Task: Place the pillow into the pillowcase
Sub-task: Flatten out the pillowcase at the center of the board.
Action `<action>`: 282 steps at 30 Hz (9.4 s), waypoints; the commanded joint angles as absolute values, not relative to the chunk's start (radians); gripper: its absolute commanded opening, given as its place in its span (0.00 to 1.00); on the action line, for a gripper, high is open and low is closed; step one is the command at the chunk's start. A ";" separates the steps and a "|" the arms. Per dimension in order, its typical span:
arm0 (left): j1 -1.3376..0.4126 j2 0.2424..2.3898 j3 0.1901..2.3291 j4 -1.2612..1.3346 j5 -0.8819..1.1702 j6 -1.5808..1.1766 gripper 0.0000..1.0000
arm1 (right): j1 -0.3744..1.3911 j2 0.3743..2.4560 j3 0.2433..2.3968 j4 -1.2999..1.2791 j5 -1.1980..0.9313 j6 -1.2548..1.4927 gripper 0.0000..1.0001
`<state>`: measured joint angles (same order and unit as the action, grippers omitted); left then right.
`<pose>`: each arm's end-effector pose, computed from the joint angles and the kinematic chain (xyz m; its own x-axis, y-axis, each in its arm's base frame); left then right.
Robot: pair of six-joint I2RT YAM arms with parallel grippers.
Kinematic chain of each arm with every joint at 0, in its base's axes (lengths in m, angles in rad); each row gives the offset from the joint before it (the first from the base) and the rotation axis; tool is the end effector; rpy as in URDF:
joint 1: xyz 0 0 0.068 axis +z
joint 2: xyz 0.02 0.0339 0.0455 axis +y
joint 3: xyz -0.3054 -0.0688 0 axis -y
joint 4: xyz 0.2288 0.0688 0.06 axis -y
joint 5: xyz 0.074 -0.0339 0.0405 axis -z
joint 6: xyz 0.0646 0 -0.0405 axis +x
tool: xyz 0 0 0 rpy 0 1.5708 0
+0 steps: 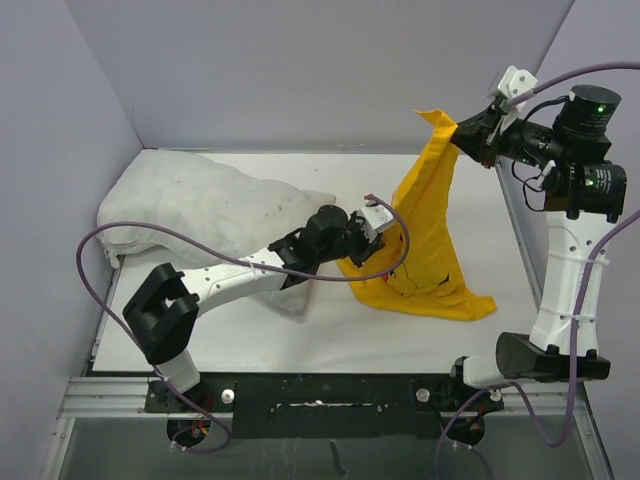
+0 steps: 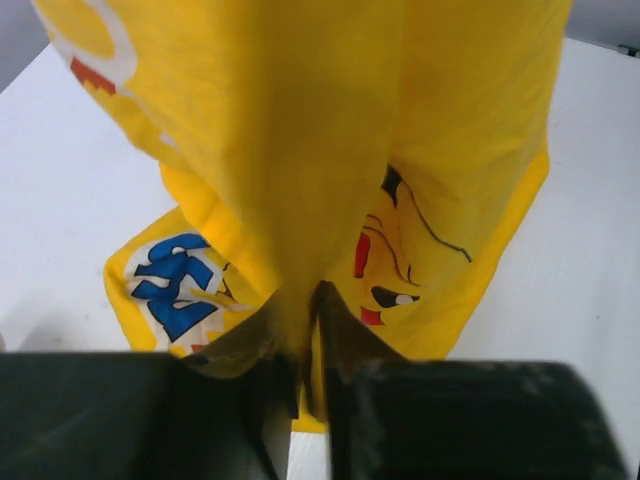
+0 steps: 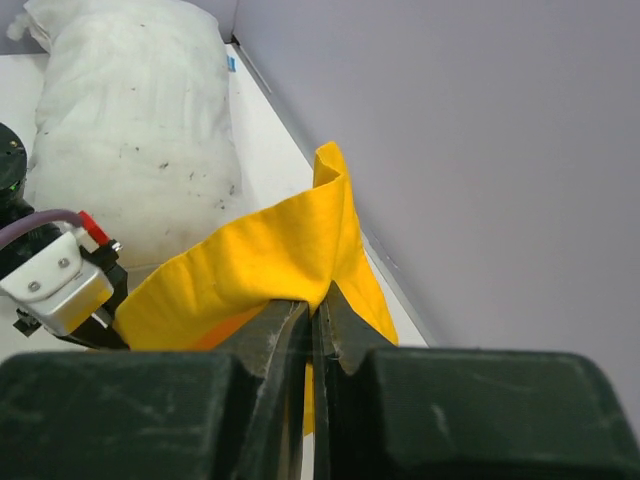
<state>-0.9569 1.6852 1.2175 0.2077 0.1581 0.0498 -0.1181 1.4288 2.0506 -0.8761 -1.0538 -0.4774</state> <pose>0.2332 -0.3486 0.3319 -0.1034 0.2320 -0.9672 0.9011 0.4335 0.0077 0.2353 0.0286 0.5712 0.1352 -0.2447 -0.9601 -0.8051 0.5376 -0.2505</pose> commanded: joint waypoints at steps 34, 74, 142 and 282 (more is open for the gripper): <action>-0.859 1.396 2.015 -0.381 0.138 0.427 0.00 | -0.291 1.453 2.368 -0.798 -0.860 -0.395 0.00; -1.031 1.233 1.394 0.005 0.211 0.375 0.00 | -0.900 1.082 1.096 0.919 -1.590 0.825 0.00; -0.738 2.297 2.048 -0.616 0.284 -0.210 0.85 | -0.283 1.728 1.183 -0.446 -0.159 -0.588 0.93; -1.210 1.760 0.976 0.235 0.409 0.716 0.98 | -0.711 1.489 0.947 -0.878 -0.558 -0.832 0.88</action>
<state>-1.1995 1.6611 0.9005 0.1387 0.3473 0.6540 -0.7353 1.4811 0.9924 -1.0992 -0.6418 -1.1282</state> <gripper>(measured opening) 0.979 0.879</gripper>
